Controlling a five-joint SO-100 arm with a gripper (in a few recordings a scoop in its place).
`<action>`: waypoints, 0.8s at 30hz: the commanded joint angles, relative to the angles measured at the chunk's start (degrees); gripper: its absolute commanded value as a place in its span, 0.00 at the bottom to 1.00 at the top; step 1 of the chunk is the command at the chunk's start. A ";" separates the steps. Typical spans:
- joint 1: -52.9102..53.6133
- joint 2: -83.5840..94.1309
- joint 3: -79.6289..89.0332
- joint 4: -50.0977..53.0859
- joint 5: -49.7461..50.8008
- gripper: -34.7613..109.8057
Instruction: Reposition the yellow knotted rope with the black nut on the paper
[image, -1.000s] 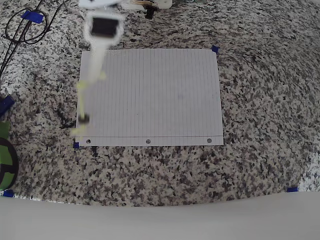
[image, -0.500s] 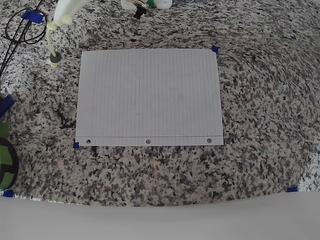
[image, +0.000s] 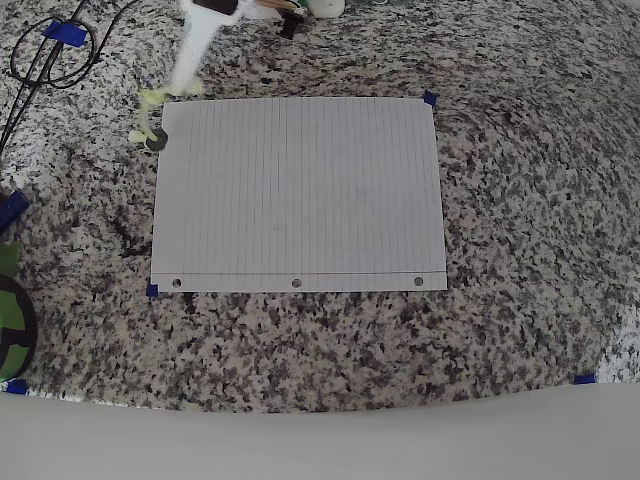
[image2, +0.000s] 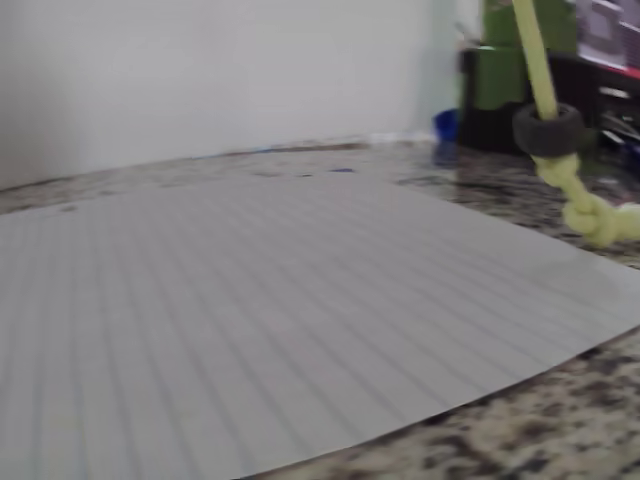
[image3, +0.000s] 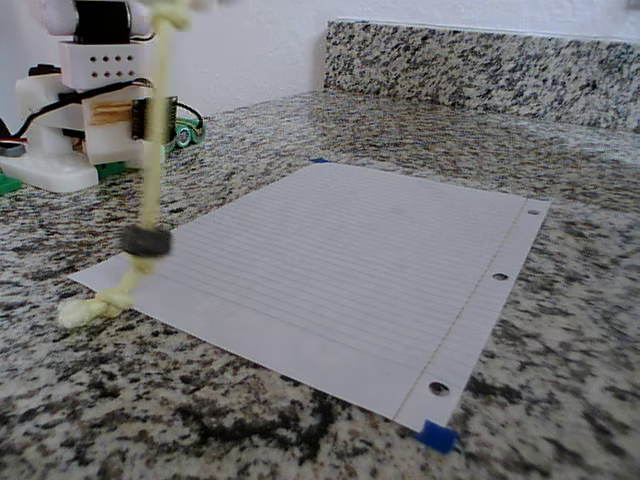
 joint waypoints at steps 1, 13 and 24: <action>-6.86 3.78 1.32 1.76 7.29 0.24; -26.81 9.84 10.46 9.23 27.51 0.24; -37.18 14.94 13.97 17.40 34.19 0.24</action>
